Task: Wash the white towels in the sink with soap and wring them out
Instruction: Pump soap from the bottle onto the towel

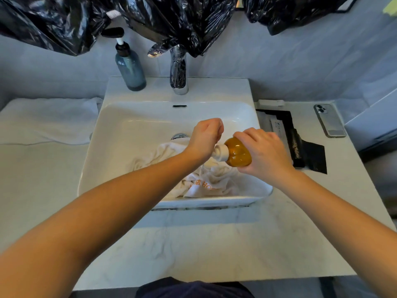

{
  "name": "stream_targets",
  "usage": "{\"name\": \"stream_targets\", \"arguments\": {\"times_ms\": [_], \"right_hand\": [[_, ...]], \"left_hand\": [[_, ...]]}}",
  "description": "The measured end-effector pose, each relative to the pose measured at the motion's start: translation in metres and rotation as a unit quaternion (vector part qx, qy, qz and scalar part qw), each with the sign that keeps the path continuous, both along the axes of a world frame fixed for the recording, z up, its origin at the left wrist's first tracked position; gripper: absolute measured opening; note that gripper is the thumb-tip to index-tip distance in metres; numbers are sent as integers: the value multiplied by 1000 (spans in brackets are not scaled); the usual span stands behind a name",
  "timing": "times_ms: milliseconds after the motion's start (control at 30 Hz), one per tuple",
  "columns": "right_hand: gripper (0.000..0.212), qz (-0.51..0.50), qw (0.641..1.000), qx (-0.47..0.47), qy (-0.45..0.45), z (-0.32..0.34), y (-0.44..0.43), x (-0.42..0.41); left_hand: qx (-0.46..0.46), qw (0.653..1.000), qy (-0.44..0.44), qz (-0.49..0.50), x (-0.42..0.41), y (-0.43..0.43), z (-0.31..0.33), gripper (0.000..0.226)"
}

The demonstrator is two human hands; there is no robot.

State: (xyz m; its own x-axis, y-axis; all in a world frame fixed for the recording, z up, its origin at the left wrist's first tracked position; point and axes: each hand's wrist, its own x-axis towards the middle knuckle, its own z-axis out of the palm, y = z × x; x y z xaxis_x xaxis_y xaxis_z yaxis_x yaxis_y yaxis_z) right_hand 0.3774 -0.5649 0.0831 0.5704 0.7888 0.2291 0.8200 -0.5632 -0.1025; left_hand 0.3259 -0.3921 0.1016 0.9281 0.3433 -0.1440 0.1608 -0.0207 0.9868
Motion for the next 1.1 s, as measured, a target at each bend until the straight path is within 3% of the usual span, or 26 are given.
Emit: {"name": "stream_targets", "arguments": {"times_ms": [567,800,1100], "right_hand": [[82,45,998,34,25,-13,80,-35],[81,19,999,22,23,-12,85,-31],[77,-36,989,28,143,-15,102,-48]], "left_hand": [[38,999,-32,-2,-50,74,-2,43],[49,997,-53,-28,-48,90,-2,34],[97,994,2,-53,-36,110,7,36]]}}
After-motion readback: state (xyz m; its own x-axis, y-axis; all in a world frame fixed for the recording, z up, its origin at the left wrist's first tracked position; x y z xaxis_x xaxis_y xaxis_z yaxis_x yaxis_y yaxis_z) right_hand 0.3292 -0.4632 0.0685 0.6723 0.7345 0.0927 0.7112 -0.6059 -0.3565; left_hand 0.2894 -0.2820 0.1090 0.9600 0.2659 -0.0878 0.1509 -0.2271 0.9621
